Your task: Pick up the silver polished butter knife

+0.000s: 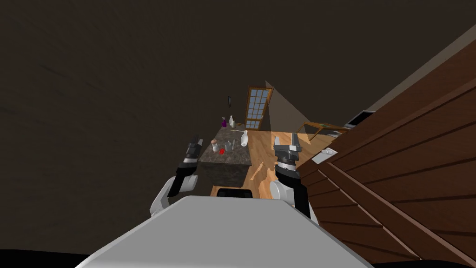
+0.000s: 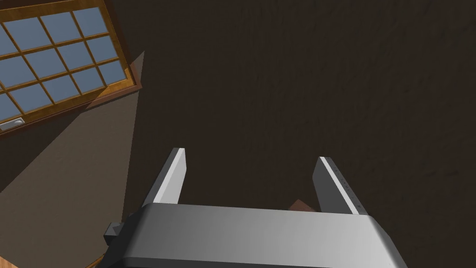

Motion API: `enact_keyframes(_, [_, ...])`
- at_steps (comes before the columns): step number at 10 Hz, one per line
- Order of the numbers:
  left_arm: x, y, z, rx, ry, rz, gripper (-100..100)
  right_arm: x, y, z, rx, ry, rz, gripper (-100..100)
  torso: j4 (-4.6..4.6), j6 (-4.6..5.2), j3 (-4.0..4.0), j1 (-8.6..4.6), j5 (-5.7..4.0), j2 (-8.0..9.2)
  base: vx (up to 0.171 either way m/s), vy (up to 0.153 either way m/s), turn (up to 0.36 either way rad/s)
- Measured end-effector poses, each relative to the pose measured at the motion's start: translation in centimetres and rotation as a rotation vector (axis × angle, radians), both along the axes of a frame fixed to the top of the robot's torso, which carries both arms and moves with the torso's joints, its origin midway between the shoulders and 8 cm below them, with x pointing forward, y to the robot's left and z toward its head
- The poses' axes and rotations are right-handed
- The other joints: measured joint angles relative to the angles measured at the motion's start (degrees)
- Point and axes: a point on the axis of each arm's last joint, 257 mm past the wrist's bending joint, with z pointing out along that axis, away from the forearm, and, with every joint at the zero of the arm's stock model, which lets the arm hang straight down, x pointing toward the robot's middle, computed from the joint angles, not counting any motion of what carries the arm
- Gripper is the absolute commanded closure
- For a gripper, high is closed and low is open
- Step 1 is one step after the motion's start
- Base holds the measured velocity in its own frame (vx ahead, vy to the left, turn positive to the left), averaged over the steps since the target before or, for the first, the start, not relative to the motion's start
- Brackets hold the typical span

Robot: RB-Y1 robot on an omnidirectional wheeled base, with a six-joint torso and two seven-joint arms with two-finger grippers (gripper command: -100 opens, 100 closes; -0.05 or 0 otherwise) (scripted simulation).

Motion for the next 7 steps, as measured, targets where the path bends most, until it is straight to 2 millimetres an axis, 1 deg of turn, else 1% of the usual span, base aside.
enact_keyframes(1, [1.1,0.3,-0.5,0.027,0.024,0.009,-100,0.0,0.0,0.0,0.0,0.0,0.0,0,0.0,0.0,0.01,-0.11,-0.02,0.03,-0.047,-0.11,-0.016])
enact_keyframes(4, [3.1,0.9,-2.0,0.069,0.088,0.036,-100,0.0,0.0,0.0,0.0,0.0,0.0,0,-0.02,-0.01,-0.04,0.01,-0.01,-0.07,-0.034,-0.098,-0.03])
enact_keyframes(7, [5.6,2.5,-3.4,0.119,0.154,0.073,-100,0.0,0.0,0.0,0.0,0.0,0.0,0,-0.01,0.0,-0.01,0.01,0.0,-0.01,-0.035,-0.089,-0.026])
